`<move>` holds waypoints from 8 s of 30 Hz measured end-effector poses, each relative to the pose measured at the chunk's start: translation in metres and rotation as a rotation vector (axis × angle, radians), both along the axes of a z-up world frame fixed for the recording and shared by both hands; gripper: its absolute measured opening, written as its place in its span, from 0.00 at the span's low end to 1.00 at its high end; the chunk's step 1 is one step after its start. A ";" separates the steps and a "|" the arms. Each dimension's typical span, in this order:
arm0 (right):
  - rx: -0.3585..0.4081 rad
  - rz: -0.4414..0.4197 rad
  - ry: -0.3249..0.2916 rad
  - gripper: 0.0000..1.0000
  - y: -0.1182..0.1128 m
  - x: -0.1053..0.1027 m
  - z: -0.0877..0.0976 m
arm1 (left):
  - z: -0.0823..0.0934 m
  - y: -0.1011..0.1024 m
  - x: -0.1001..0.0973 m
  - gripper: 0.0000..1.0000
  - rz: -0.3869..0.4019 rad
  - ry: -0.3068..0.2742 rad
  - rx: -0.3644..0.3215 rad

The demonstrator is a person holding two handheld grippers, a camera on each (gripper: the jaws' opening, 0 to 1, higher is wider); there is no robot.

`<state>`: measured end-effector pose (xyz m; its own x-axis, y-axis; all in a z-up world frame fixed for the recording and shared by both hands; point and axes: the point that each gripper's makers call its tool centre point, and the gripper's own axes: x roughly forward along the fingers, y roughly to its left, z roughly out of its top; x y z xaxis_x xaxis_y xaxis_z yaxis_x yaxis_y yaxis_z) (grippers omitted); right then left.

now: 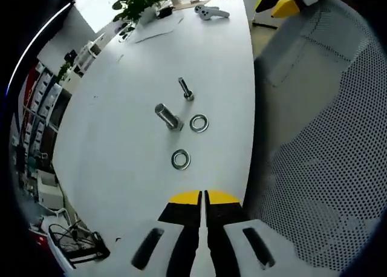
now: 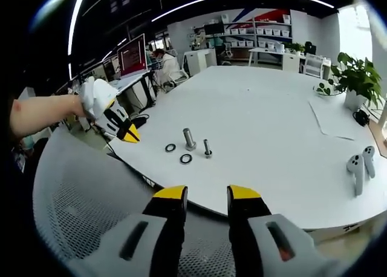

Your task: Place the washer onto the threaded stud by aligning its center hole with the stud, sliding it down to the base, and recovering from edge contact or off-axis alignment until the washer reaches the visible bottom stop.

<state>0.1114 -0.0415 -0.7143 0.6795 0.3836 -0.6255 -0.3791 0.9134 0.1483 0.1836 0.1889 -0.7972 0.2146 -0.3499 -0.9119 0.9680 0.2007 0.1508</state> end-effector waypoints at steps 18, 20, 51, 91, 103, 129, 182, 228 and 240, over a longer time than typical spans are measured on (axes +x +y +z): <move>0.008 -0.038 -0.010 0.28 -0.004 0.004 0.001 | -0.059 -0.008 0.038 0.25 0.032 0.114 0.032; 0.004 -0.039 -0.004 0.28 -0.005 0.003 0.001 | -0.062 -0.010 0.043 0.25 0.027 0.115 0.037; 0.016 -0.036 0.005 0.27 -0.006 0.003 -0.001 | -0.068 -0.042 0.060 0.25 -0.066 0.157 0.073; 0.023 -0.051 0.012 0.24 -0.006 0.004 -0.001 | -0.060 -0.054 0.059 0.19 -0.042 0.096 -0.012; 0.022 -0.047 0.018 0.24 -0.006 0.003 -0.002 | -0.039 -0.051 0.055 0.19 -0.037 0.100 -0.021; 0.032 -0.051 0.006 0.24 -0.005 0.003 0.000 | 0.014 -0.074 0.064 0.19 -0.076 0.028 -0.063; 0.042 -0.051 0.018 0.24 -0.005 0.003 -0.002 | -0.037 -0.096 0.089 0.19 -0.107 0.120 0.146; 0.048 -0.039 0.015 0.24 -0.004 0.003 -0.002 | -0.008 -0.090 0.067 0.33 -0.010 0.103 -0.058; 0.049 -0.041 0.011 0.24 -0.004 0.003 -0.001 | -0.001 -0.086 0.048 0.31 0.014 0.129 -0.127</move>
<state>0.1148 -0.0452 -0.7153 0.6883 0.3860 -0.6142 -0.3397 0.9196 0.1973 0.2318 0.1027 -0.7985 0.1042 -0.4614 -0.8810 0.9746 0.2237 -0.0019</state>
